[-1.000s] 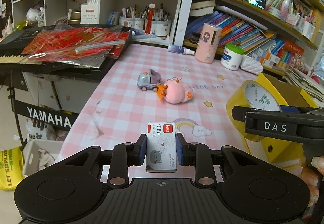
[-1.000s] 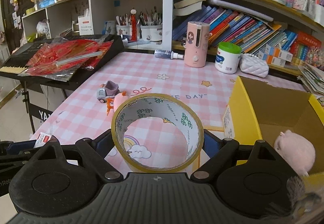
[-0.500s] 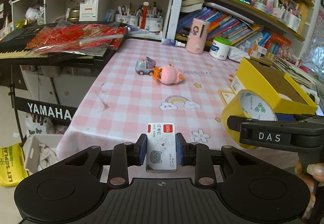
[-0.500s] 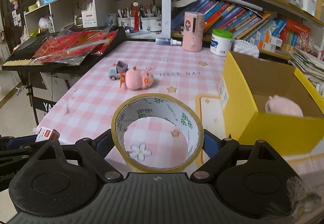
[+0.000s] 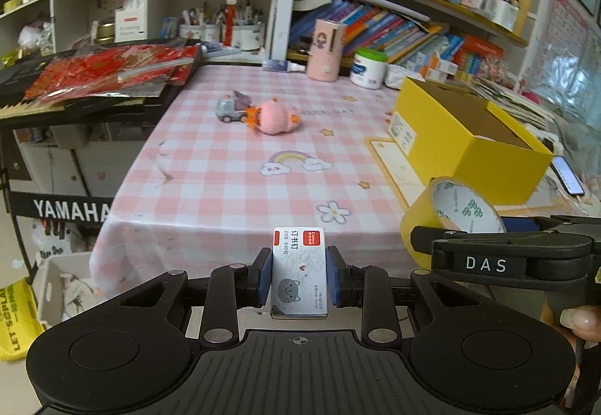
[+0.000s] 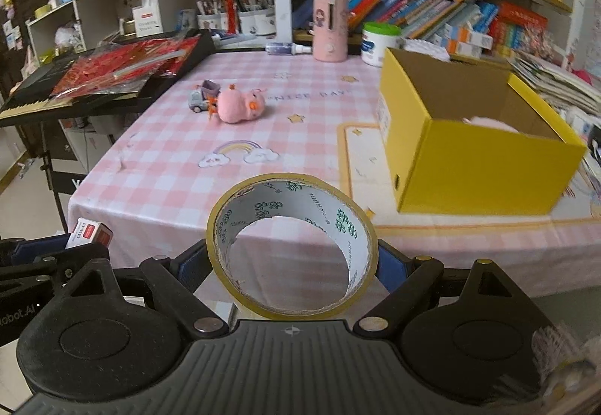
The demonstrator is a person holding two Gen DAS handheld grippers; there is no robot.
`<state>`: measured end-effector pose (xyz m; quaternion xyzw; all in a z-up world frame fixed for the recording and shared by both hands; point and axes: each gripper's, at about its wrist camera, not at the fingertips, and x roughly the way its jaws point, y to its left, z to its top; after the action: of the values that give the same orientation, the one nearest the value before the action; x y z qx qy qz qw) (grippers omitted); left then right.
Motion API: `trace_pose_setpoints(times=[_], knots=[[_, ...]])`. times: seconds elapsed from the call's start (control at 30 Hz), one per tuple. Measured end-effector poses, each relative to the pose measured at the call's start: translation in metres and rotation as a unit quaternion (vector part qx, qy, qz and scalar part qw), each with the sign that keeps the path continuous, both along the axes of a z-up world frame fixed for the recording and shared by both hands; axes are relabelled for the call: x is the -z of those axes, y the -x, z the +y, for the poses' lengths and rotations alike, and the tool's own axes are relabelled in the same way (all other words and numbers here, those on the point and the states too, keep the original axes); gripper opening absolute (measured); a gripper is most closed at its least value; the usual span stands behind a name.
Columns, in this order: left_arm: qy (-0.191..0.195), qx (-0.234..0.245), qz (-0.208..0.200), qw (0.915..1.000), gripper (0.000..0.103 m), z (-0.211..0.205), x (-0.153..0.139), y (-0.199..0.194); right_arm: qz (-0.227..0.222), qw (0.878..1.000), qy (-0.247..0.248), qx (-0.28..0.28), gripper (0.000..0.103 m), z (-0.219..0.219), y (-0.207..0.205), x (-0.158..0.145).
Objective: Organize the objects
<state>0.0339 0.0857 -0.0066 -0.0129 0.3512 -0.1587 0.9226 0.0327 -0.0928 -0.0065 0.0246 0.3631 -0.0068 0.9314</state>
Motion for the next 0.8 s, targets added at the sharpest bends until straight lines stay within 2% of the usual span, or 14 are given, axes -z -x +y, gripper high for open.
trace_pose_setpoints(times=[0.47,0.8], knots=[[0.006,0.070,-0.001,0.9976,0.028,-0.039,0.001,0.005,0.011,0.997,0.000,0.071,0.088,-0.040,0.029,0.002],[0.002,0.127,0.001,0.9919,0.028,-0.087,0.001,0.001,0.014,0.992,-0.003,0.124,0.088,-0.082,0.044,0.005]])
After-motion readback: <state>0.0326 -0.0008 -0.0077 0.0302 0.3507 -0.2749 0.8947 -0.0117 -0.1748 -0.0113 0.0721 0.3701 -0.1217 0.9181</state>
